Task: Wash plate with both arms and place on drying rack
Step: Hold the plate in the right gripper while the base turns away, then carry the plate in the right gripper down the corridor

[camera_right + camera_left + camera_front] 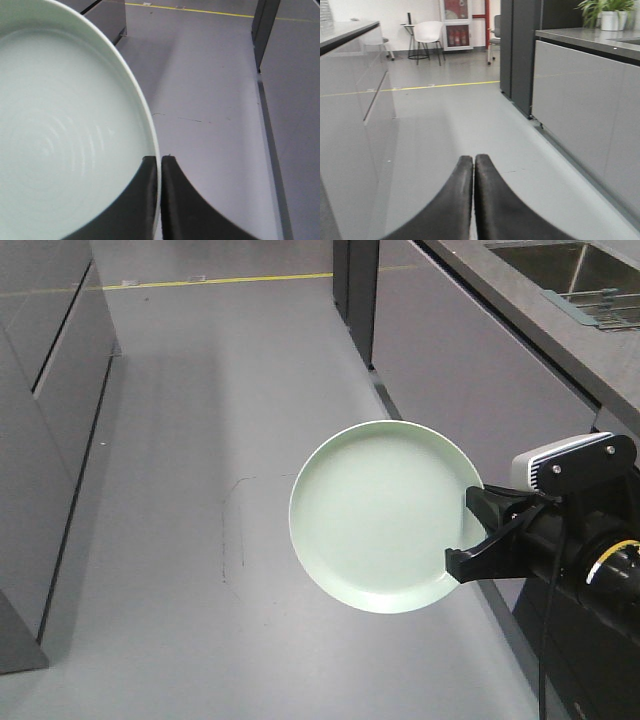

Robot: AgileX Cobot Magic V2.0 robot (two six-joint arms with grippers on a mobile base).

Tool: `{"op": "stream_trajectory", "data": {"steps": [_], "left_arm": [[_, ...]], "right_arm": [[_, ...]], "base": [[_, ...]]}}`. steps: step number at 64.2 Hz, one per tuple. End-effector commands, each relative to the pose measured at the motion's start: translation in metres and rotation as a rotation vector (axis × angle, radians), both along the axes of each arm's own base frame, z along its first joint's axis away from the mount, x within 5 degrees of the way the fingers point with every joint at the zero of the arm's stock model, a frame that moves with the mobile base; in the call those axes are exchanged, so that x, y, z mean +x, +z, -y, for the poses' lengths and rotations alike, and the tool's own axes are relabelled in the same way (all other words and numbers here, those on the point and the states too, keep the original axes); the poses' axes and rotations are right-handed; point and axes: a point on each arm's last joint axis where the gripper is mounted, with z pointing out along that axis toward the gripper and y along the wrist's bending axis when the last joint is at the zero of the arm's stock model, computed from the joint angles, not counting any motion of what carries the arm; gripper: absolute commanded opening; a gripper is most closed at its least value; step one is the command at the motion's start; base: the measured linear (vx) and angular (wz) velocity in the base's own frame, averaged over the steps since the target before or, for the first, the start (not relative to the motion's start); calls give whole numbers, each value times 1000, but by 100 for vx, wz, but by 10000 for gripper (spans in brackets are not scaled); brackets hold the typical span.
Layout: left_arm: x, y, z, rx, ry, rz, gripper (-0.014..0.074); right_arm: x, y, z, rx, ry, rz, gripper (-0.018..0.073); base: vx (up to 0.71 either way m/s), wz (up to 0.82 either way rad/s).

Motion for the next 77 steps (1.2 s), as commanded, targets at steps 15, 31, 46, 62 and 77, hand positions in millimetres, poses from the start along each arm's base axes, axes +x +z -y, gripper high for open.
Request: {"op": "stream_trajectory", "data": {"steps": [15,31,46,62,77], "left_arm": [[0,2,0,-12,-1,73,-2],[0,2,0,-12,-1,73,-2],[0,2,0,-12,-1,73,-2],[0,2,0,-12,-1,73,-2],[0,2,0,-12,-1,73,-2]], "right_arm": [[2,21,0,39,1,127,-5],[2,21,0,39,1,127,-5],[2,21,0,39,1,127,-5],[2,21,0,39,1,127,-5],[2,21,0,39,1,127,-5]], "base": [[-2,28],[-1,22],[0,18],[1,10],[4,3]]}}
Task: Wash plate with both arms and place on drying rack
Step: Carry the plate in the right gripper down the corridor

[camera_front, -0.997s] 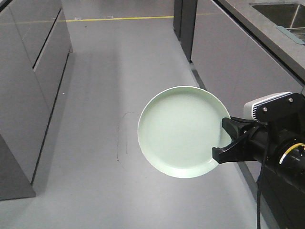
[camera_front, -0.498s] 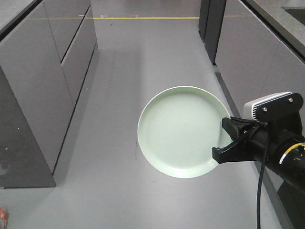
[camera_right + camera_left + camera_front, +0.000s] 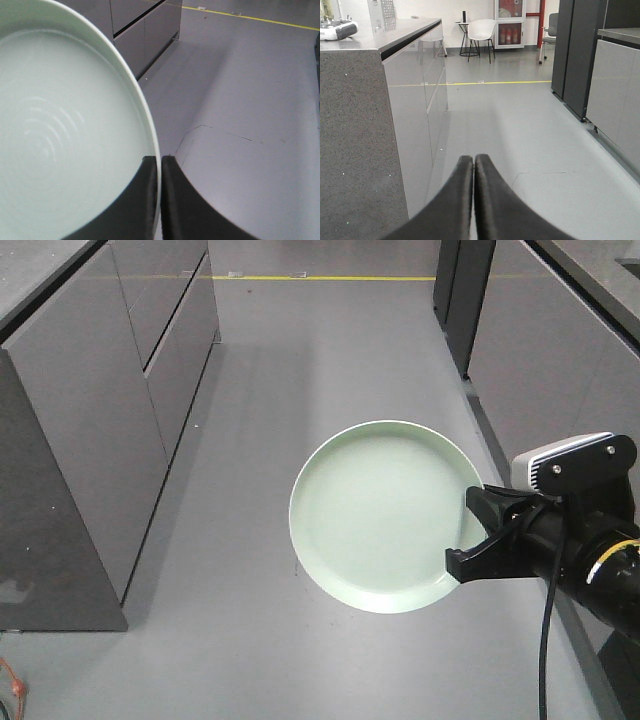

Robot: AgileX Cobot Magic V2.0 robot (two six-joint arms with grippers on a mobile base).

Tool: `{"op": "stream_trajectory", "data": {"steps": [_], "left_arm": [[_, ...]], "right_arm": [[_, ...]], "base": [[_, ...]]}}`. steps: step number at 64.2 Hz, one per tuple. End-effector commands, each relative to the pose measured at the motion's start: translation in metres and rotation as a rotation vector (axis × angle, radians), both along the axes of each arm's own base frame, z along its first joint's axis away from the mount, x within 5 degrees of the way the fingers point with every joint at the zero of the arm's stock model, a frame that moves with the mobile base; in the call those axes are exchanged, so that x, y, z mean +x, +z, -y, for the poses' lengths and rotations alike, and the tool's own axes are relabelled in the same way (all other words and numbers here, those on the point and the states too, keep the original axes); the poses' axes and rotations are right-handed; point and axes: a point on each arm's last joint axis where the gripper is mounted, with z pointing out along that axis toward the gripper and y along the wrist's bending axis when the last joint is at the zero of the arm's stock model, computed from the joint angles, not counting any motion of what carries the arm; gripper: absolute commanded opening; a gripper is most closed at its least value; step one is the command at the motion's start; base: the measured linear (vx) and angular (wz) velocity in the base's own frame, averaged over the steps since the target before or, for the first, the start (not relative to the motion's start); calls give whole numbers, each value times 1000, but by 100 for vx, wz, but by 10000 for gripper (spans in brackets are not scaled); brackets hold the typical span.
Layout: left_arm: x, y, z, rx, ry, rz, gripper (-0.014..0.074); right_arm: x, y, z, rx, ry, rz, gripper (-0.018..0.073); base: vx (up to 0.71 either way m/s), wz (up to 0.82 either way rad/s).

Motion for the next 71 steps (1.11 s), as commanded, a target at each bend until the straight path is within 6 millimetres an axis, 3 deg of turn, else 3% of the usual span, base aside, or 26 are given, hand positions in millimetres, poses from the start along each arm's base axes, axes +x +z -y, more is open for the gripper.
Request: {"op": "stream_trajectory", "data": {"steps": [1,71], "left_arm": [[0,2,0,-12,-1,73,-2],[0,2,0,-12,-1,73,-2]], "right_arm": [[2,21,0,39,1,127,-5],[2,21,0,39,1,127,-5]], "base": [[6,3],[10,2]]}}
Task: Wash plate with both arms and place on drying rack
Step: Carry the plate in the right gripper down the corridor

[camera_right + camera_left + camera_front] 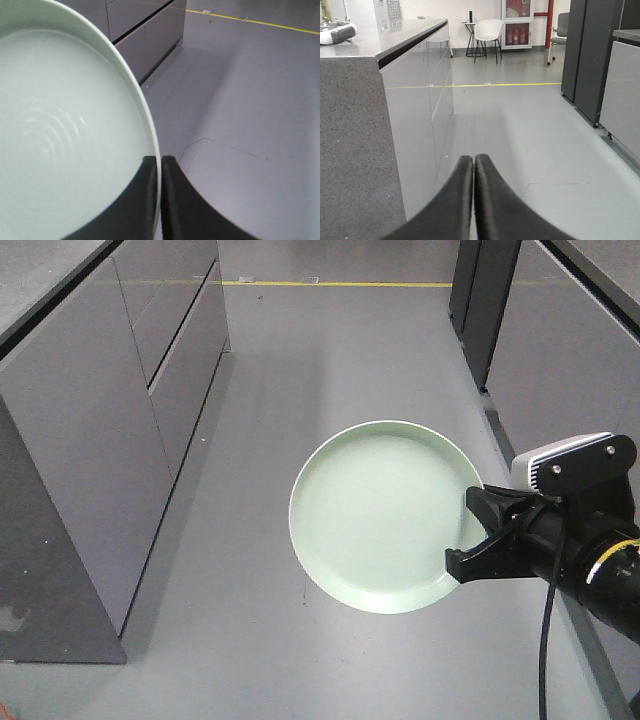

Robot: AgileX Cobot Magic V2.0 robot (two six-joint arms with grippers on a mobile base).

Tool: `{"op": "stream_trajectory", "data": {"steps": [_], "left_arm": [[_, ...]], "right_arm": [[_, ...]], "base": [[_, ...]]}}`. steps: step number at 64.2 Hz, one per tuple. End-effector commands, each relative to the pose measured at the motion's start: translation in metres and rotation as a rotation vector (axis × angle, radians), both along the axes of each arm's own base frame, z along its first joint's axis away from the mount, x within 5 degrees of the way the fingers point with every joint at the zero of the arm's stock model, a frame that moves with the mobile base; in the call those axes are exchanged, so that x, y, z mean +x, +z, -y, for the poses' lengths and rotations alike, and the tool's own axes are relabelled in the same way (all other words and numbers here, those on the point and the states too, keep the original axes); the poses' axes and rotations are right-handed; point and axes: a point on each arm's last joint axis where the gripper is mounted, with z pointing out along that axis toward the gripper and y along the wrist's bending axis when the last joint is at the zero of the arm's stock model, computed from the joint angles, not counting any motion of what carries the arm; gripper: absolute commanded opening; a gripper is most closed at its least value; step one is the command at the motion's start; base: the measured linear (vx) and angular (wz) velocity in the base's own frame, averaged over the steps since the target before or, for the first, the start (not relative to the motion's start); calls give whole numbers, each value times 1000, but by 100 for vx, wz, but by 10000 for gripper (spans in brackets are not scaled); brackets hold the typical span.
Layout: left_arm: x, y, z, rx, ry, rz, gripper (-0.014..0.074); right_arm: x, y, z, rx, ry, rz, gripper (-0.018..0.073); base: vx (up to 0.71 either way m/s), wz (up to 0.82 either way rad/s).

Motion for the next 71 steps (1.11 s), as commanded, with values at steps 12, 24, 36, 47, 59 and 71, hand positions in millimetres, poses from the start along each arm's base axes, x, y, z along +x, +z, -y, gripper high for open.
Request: {"op": "stream_trajectory", "data": {"steps": [12,24,36,47,59,71], "left_arm": [[0,2,0,-12,-1,73,-2],[0,2,0,-12,-1,73,-2],[0,2,0,-12,-1,73,-2],[0,2,0,-12,-1,73,-2],[0,2,0,-12,-1,73,-2],[0,2,0,-12,-1,73,-2]], "right_arm": [[2,21,0,39,1,127,-5],[2,21,0,39,1,127,-5],[2,21,0,39,1,127,-5],[2,21,0,39,1,127,-5],[2,21,0,39,1,127,-5],[2,21,0,39,1,127,-5]], "base": [[12,-3],[13,-4],[14,-6],[15,-6],[17,-6],[17,-7]]}}
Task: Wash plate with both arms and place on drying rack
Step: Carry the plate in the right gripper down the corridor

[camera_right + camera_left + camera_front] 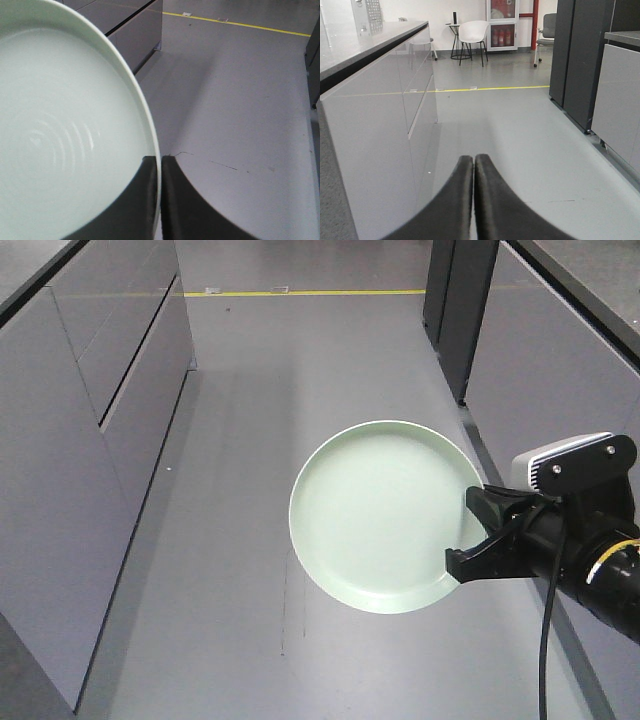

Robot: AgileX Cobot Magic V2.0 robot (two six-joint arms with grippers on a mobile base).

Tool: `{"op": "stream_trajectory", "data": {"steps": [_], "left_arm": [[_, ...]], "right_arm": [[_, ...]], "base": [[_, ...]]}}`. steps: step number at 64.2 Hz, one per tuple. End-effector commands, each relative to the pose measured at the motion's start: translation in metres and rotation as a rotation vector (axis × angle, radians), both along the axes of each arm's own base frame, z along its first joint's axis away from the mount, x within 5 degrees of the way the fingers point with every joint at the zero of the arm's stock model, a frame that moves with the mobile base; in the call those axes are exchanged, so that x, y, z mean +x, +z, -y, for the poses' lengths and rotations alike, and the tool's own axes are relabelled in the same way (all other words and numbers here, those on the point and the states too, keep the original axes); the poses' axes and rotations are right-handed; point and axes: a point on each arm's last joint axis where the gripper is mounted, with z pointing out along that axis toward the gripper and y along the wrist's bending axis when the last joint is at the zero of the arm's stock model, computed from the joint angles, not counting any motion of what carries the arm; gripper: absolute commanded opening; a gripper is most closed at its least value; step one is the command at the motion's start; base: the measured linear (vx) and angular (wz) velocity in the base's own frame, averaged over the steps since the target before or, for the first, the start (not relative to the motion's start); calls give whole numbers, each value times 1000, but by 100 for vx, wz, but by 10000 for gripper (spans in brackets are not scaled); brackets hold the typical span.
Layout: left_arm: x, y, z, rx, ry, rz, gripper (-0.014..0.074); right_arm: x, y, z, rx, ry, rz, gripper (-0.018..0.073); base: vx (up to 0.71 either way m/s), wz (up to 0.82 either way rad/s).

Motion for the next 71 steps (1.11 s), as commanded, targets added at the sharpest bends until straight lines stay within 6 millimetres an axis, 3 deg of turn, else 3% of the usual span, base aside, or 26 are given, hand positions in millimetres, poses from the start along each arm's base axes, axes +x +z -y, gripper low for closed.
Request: {"op": "stream_trajectory", "data": {"steps": [1,71], "left_arm": [[0,2,0,-12,-1,73,-2],[0,2,0,-12,-1,73,-2]], "right_arm": [[2,21,0,39,1,127,-5],[2,21,0,39,1,127,-5]], "base": [[17,-6],[17,-3]]}}
